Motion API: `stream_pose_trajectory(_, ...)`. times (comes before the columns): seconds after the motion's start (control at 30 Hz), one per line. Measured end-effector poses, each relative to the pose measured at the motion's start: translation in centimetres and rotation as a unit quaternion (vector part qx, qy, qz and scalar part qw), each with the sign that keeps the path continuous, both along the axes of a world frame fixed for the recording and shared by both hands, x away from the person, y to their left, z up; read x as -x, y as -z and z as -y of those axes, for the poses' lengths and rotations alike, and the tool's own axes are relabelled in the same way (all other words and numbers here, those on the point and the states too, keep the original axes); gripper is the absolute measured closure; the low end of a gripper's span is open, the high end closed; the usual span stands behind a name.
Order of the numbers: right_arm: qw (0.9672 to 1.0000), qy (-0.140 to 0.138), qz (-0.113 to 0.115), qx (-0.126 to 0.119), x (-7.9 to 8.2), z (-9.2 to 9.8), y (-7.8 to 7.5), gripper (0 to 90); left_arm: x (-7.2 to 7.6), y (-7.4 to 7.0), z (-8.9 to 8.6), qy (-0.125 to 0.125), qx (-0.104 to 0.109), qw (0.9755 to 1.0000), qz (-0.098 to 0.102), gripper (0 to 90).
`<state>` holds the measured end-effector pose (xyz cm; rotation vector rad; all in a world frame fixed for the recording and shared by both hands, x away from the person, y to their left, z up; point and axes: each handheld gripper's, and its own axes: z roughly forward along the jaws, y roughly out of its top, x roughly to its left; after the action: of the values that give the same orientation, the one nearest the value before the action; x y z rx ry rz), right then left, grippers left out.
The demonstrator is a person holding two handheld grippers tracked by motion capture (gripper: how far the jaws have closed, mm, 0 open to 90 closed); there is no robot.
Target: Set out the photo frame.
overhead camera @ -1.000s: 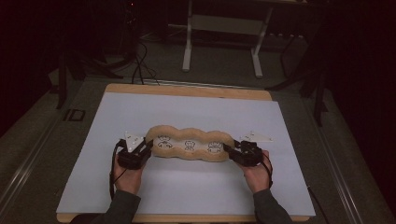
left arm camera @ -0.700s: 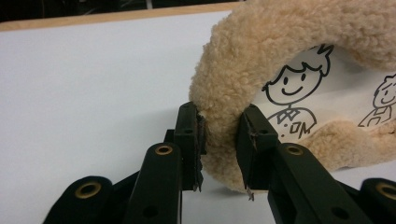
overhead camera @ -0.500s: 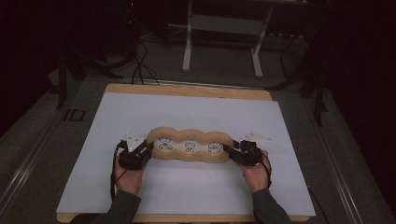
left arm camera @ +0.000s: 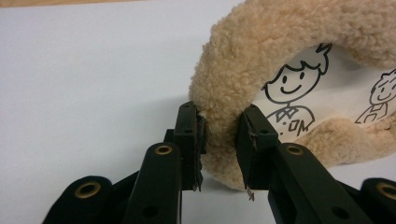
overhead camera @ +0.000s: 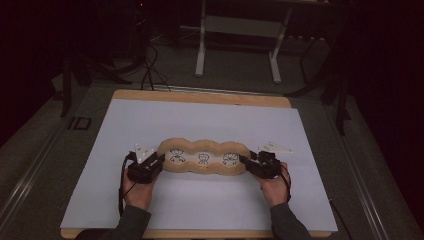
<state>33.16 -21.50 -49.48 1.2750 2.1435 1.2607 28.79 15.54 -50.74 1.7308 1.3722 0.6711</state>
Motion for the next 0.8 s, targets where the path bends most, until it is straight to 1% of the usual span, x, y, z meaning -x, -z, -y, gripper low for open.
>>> stream_pose_trajectory(0.13, 1.0000, -0.001, -0.002, -0.001, 0.04, 0.03, -0.04, 60.0, 0.09, 0.05, -0.05, 0.000, 0.003, 1.0000, -0.003, 72.5)
stream_pose_trajectory(0.23, 1.0000, -0.002, -0.003, -0.005, 0.00, 0.13, 0.02, 59.8, 0.26, 0.01, 0.03, -0.001, 0.001, 1.0000, -0.006, 72.4)
stream_pose_trajectory(0.53, 1.0000, -0.003, 0.001, -0.007, 0.11, 0.18, 0.08, 59.6, 0.32, 0.20, -0.07, 0.002, 0.004, 1.0000, -0.005, 72.2)
stream_pose_trajectory(0.63, 1.0000, -0.004, 0.001, -0.009, 0.13, 0.22, 0.13, 59.4, 0.30, 0.18, -0.16, 0.003, 0.009, 0.9999, -0.008, 71.9)
stream_pose_trajectory(0.8, 0.9999, -0.004, 0.003, -0.010, 0.11, 0.22, 0.17, 59.4, 0.34, 0.14, -0.13, 0.003, 0.008, 0.9999, -0.009, 71.9)
